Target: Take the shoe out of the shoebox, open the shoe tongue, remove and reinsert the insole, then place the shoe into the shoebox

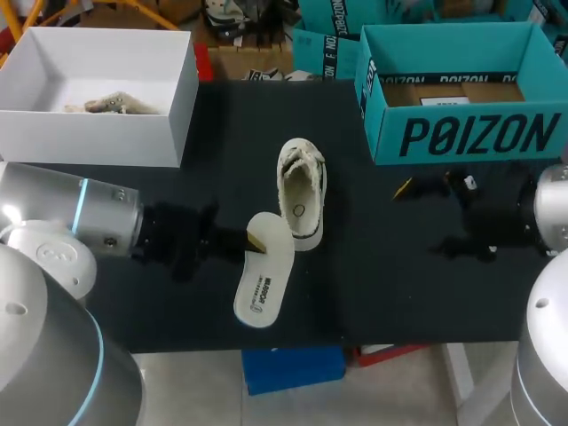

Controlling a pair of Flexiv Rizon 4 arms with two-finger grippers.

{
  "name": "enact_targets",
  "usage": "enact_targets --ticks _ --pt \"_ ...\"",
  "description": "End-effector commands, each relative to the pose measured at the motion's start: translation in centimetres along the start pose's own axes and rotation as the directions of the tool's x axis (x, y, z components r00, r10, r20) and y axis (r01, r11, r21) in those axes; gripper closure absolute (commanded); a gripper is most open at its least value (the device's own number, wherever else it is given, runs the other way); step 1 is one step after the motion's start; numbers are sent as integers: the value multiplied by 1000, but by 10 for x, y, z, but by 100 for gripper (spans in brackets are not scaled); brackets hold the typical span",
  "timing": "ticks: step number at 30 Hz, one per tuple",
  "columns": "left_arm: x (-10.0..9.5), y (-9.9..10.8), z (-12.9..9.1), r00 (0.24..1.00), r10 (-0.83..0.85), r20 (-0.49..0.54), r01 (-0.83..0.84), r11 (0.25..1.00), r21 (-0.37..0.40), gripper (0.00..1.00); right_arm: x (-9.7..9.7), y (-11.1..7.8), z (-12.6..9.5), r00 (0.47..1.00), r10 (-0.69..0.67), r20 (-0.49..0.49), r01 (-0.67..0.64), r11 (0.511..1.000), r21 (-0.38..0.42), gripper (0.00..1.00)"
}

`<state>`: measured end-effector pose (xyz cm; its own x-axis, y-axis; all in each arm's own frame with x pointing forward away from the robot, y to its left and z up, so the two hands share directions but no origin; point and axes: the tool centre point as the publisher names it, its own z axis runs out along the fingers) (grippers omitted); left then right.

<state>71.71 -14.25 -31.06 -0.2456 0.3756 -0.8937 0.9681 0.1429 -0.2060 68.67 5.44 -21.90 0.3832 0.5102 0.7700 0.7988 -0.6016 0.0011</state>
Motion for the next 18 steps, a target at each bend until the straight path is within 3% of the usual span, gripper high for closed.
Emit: enact_targets --ticks 1,8,18 --pt "1 0 1 1000 -2 -9 2 1000 3 100 -1 -9 2 1000 -8 -12 7 997 -74 0" --pt "1 4 2 1000 22 -22 -21 997 79 100 -1 -10 3 1000 -8 -21 6 998 -66 0" --pt "-2 34 10 996 34 -81 -21 988 154 100 -1 -10 3 1000 -8 -21 6 998 -66 0"
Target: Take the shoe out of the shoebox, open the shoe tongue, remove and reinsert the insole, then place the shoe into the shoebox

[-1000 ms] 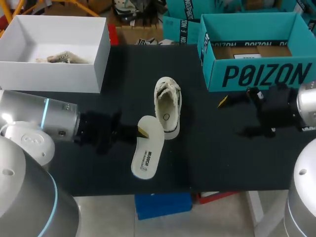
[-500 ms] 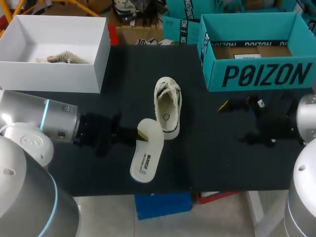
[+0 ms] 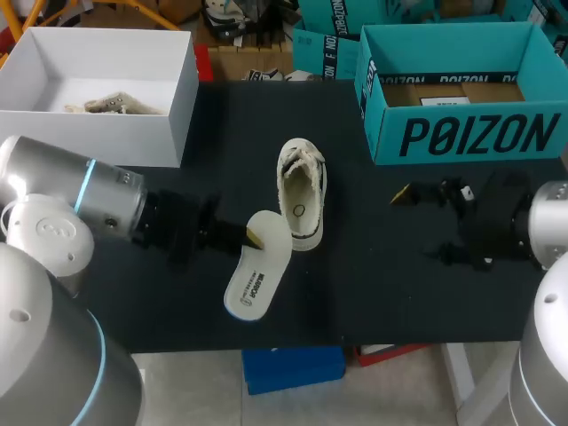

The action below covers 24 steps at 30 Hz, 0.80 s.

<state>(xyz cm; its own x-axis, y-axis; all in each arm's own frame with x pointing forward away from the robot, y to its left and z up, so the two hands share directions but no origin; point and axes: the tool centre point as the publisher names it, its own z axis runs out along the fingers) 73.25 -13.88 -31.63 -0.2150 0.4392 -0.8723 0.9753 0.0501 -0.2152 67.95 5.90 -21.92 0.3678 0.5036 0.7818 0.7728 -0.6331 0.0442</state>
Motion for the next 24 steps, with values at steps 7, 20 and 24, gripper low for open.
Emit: enact_targets --ticks 7,20,24 --pt "-7 39 21 998 13 -57 -6 992 127 100 0 -2 3 1000 1 -3 -1 1000 -7 0" --pt "-11 78 52 992 24 -122 -4 987 161 100 0 -2 3 1000 1 -3 -1 1000 -7 0" --pt "-11 88 59 989 19 -145 3 988 154 100 0 -2 3 1000 1 -3 -1 1000 -7 0"
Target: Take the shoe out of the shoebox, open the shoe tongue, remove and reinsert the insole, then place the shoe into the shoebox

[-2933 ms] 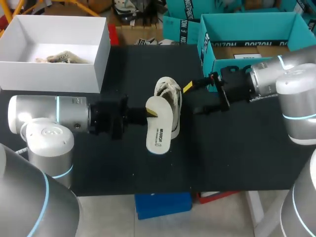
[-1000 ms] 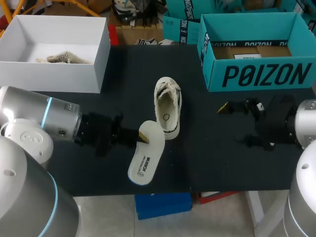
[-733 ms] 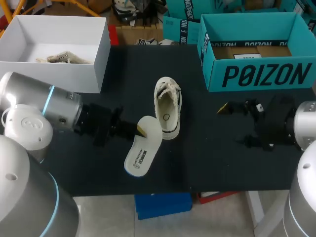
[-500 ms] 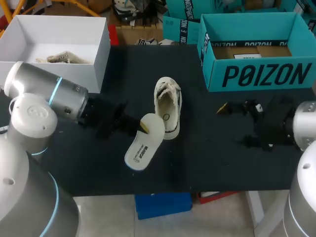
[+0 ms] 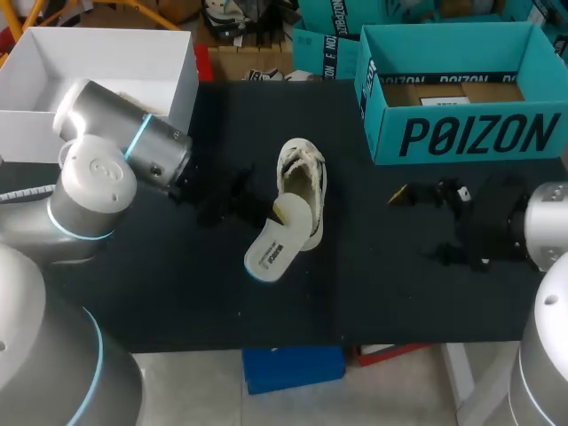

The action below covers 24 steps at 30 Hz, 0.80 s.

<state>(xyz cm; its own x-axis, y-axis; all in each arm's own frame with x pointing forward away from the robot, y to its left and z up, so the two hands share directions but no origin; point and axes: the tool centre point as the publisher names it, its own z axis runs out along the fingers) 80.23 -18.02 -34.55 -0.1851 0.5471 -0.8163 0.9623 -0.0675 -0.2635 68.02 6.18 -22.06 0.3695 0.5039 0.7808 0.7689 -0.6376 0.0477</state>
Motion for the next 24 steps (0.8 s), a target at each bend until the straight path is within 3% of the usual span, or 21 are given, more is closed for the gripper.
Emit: enact_targets --ticks 1,14,24 --pt "-3 21 10 999 -12 -33 13 1000 24 100 -1 0 0 1000 0 -4 0 1000 -1 0" --pt "8 48 11 993 -25 -117 22 999 -29 100 -1 0 0 1000 0 -4 0 1000 -1 0" --pt "-4 67 16 986 9 -166 -20 998 -64 100 -1 0 0 1000 0 -4 0 1000 -1 0"
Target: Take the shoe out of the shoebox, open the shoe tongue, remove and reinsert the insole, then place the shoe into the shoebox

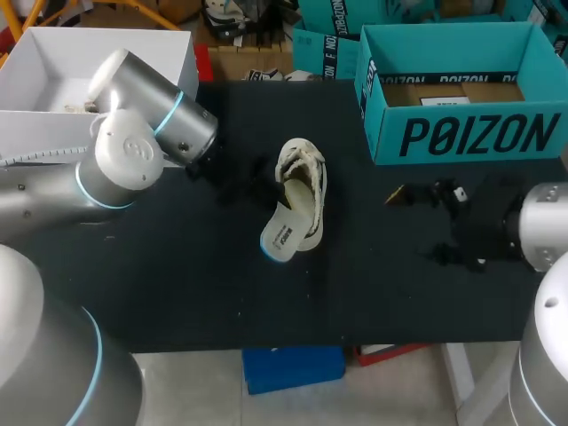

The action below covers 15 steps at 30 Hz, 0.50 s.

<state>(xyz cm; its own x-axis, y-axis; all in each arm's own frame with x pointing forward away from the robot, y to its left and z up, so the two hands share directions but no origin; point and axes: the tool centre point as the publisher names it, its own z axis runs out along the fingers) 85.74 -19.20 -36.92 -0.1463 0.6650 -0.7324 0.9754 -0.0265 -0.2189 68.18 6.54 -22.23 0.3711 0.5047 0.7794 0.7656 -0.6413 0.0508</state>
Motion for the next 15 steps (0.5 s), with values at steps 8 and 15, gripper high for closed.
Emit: enact_targets --ticks 8,15 --pt "-9 16 14 998 37 -57 -39 999 -20 100 -2 1 -4 1000 -1 -6 1 1000 5 0" --pt "-8 30 16 993 56 -103 -62 996 -57 100 -2 1 -4 1000 -1 -6 1 1000 5 0"
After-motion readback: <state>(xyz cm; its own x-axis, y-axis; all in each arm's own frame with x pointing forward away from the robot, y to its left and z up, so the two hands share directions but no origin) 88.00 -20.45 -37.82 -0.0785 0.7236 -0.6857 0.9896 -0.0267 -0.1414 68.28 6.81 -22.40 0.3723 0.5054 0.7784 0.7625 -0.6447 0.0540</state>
